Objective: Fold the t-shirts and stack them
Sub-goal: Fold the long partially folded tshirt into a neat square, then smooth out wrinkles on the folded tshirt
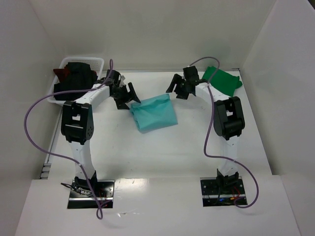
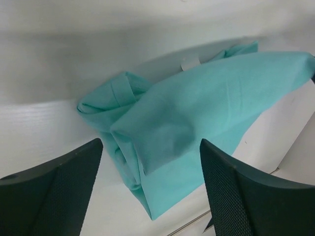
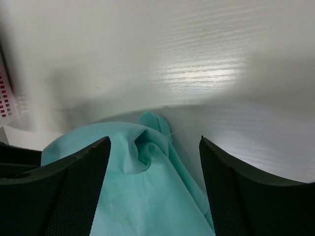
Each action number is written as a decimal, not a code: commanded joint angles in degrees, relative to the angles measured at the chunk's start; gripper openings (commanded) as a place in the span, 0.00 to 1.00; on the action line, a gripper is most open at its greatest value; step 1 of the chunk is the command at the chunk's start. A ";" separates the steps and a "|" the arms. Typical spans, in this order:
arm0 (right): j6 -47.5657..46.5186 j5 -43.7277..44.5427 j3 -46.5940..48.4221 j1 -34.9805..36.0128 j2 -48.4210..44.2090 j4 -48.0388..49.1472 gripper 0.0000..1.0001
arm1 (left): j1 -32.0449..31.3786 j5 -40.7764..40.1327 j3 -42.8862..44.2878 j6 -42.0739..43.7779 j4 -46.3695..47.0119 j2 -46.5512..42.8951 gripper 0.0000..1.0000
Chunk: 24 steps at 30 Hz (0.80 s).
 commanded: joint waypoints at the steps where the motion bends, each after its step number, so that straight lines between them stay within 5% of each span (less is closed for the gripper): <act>1: -1.32 0.71 -0.77 -0.34 -4.07 1.35 0.78 | 0.12 1.38 -4.15 1.55 1.70 -6.91 0.88; 4: 0.17 0.10 -5.78 -0.34 -7.76 3.38 0.62 | 0.12 3.40 -9.61 -0.90 5.30 -10.52 0.88; 8: 0.71 -1.75 -9.31 -0.34 -10.13 3.91 0.28 | -0.58 4.54 -17.61 -2.66 9.17 -14.39 0.81; 10: 0.71 -1.75 -10.36 0.80 -10.84 4.52 0.13 | -1.20 4.54 -20.96 -3.28 11.81 -15.45 0.66; 14: -0.44 -0.70 -10.90 2.30 -9.53 4.53 0.09 | -3.04 3.93 -23.33 -4.68 14.27 -14.31 0.39; 24: -0.96 -2.89 -1.06 2.82 1.37 3.91 0.10 | -4.19 4.71 -23.87 -5.83 17.00 -8.78 0.29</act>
